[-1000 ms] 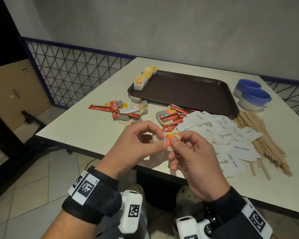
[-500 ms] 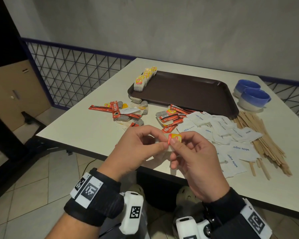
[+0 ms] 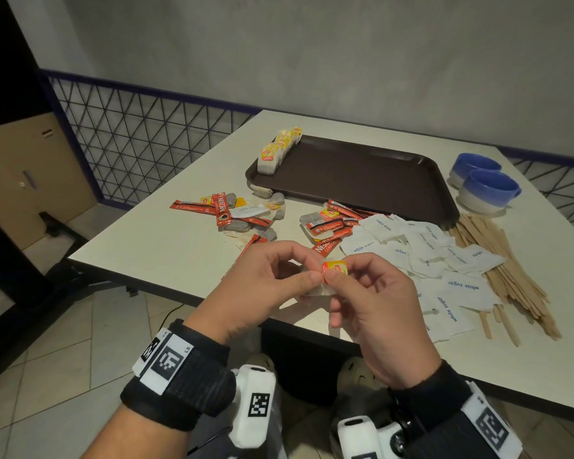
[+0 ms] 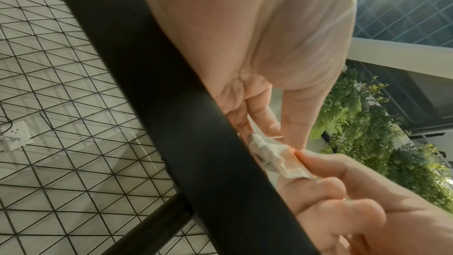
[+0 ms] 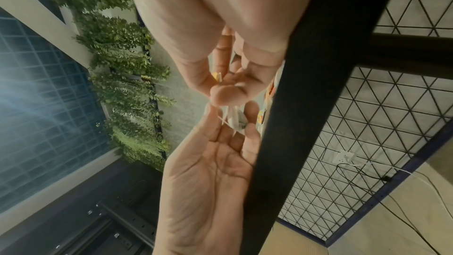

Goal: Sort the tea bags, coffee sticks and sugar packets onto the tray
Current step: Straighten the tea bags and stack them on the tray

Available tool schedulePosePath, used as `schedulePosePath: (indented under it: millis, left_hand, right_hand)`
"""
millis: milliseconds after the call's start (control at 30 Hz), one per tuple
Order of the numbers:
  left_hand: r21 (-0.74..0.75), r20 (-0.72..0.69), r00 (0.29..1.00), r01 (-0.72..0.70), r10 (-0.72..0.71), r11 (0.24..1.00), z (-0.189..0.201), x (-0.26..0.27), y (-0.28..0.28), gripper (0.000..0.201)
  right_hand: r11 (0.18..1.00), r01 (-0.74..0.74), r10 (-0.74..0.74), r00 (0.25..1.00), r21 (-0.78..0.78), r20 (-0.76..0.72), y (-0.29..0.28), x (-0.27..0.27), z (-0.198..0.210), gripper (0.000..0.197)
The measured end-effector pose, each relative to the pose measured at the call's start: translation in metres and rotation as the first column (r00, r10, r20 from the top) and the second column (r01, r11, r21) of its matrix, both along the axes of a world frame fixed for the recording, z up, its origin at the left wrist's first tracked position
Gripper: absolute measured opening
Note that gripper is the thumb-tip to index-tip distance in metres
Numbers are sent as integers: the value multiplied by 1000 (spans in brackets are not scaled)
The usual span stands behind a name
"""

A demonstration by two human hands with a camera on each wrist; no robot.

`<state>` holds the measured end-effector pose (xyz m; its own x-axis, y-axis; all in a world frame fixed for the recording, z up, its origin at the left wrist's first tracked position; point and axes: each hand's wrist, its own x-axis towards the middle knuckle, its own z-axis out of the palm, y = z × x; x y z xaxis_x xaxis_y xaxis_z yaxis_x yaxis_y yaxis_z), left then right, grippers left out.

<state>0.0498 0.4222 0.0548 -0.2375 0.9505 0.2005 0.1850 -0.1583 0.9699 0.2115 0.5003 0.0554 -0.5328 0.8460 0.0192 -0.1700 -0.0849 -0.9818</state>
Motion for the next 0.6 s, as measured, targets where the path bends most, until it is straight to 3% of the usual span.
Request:
schedulePosePath:
  millis: [400, 600]
  left_hand:
    - [-35, 51, 998, -24, 26, 999, 4, -1, -2, 16]
    - [5, 106, 984, -143, 141, 990, 1, 0, -4, 10]
  right_hand:
    - [1000, -14, 13, 999, 16, 31, -1, 1, 1, 13]
    - [997, -67, 68, 998, -44, 11, -4, 0, 8, 34]
